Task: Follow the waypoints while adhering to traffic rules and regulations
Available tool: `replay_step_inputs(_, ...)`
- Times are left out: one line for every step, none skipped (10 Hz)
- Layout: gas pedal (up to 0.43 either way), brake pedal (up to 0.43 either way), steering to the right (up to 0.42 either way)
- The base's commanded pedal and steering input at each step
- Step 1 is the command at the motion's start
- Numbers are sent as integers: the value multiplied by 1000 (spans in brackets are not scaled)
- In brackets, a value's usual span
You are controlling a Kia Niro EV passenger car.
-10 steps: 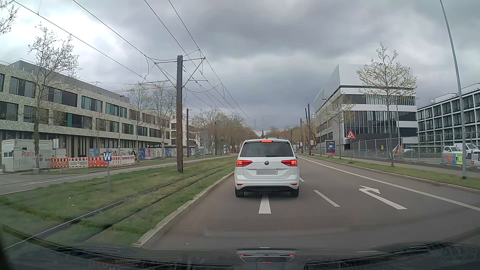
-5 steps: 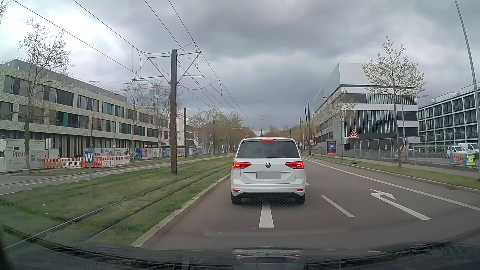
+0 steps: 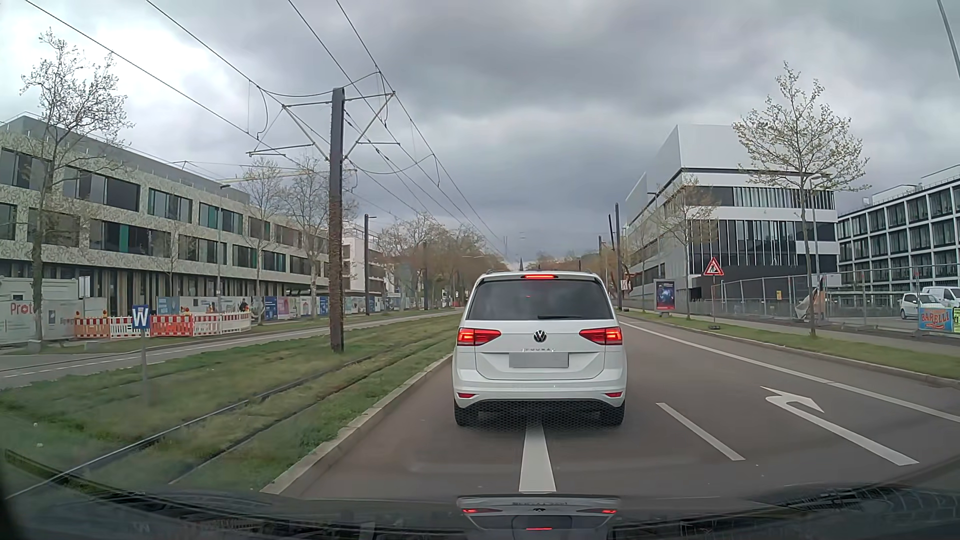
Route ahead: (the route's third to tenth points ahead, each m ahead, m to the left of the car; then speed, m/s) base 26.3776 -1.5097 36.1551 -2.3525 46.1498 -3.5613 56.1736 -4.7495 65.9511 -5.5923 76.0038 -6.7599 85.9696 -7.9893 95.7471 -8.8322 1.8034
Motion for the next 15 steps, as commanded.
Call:
replay_step_inputs(0, 116, 14)
replay_step_inputs(0, 116, 14)
replay_step_inputs(0, 122, 14)
replay_step_inputs(0, 116, 14)
replay_step_inputs(0, 128, 14)
replay_step_inputs(0, 116, 14)
replay_step_inputs(0, 122, 15)
replay_step_inputs(0, 134, 15)
replay_step_inputs(0, 134, 15)
replay_step_inputs(0, 134, 15)
replay_step_inputs(0, 128, 15)
replay_step_inputs(0, 134, 15)
replay_step_inputs(0, 134, 15)
replay_step_inputs(0, 128, 16)
replay_step_inputs(0, 134, 16)
